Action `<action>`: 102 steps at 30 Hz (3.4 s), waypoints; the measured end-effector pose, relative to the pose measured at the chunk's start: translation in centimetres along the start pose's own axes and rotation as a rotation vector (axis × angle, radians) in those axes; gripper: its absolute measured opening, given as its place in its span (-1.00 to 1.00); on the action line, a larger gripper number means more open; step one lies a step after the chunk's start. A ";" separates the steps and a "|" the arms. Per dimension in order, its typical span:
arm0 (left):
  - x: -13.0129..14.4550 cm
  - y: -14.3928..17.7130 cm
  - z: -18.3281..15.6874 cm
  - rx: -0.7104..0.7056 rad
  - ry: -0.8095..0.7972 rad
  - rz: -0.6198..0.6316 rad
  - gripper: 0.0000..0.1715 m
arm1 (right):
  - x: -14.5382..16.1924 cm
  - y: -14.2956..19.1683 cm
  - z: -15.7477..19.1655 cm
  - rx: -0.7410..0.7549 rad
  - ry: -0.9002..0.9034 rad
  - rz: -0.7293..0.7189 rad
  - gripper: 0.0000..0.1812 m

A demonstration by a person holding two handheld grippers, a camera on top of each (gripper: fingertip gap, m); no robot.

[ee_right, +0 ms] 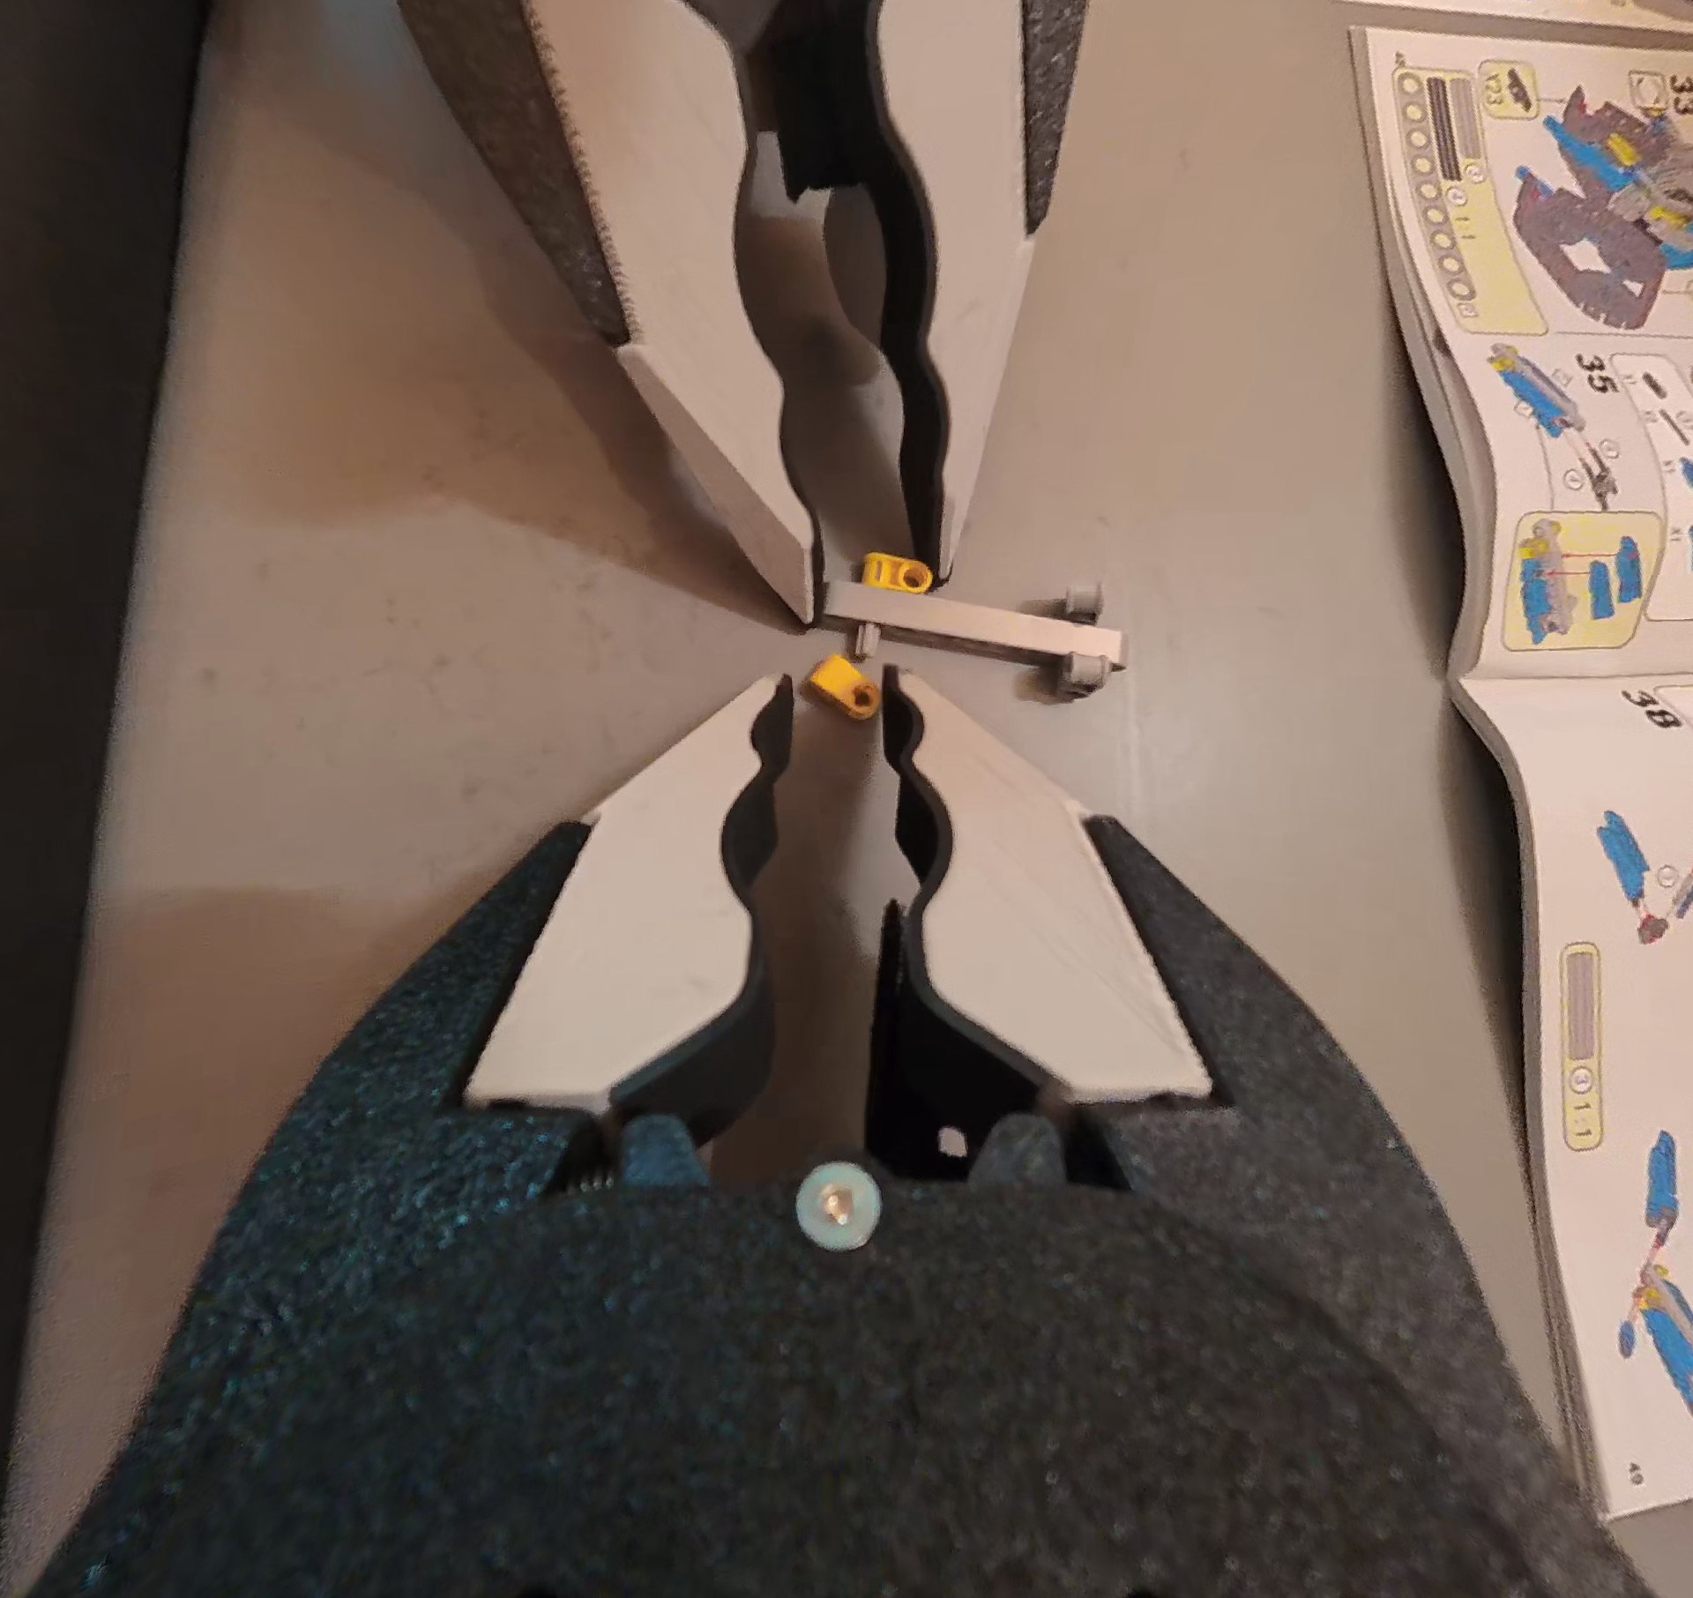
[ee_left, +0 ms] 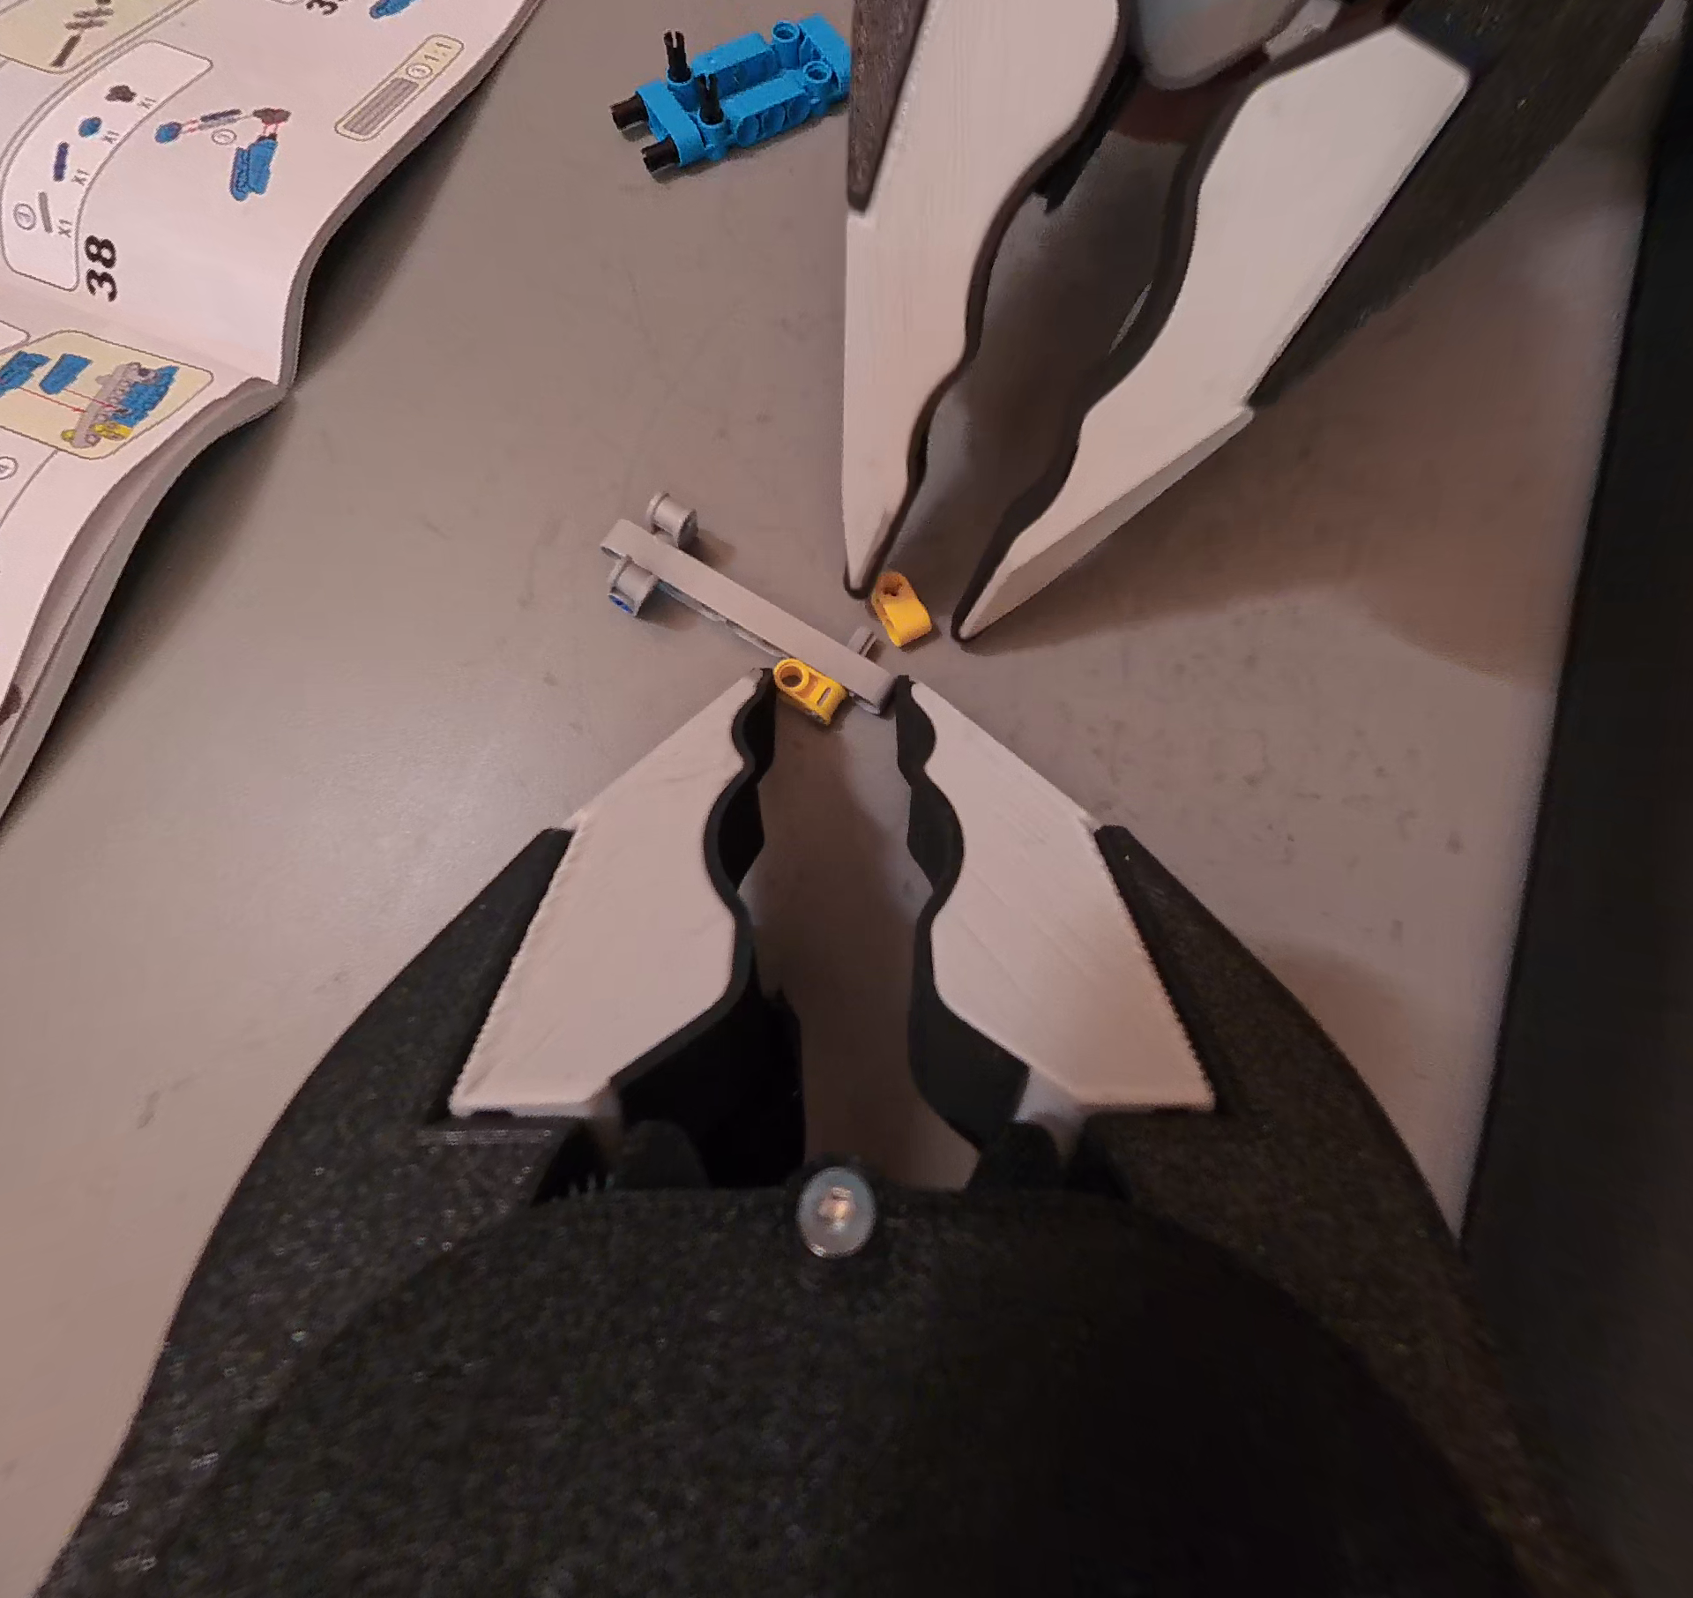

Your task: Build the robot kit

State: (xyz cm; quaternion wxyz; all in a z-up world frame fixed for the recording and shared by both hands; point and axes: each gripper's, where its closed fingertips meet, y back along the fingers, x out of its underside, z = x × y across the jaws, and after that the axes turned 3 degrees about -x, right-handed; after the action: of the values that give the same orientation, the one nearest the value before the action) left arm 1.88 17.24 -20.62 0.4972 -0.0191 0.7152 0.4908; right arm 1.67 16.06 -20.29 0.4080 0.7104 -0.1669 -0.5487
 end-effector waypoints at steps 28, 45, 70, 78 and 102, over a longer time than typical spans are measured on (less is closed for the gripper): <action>-0.1 -0.1 0.0 -0.019 0.028 0.000 -0.70 | 1.6 2.0 -2.0 -0.067 -0.246 -0.049 -0.82; -0.1 -0.1 0.0 -0.024 0.025 0.001 -0.70 | 1.5 1.8 -1.5 0.050 0.028 -0.010 -0.79; -0.1 -0.1 0.0 -0.024 0.026 0.000 -0.70 | 0.9 3.5 -3.8 0.293 0.185 0.035 -0.91; -0.1 -0.1 0.0 -0.023 0.028 0.000 -0.70 | 3.4 2.5 -4.0 0.381 0.275 0.243 -0.87; -0.1 -0.1 0.0 -0.029 0.032 0.001 -0.70 | 3.6 2.0 -6.0 0.143 -0.309 -0.055 -0.83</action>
State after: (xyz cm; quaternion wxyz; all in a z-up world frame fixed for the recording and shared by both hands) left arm 1.98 17.17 -20.63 0.4852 -0.0339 0.7160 0.5008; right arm 8.81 14.72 -20.65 0.3107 0.6491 -0.2467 -0.6491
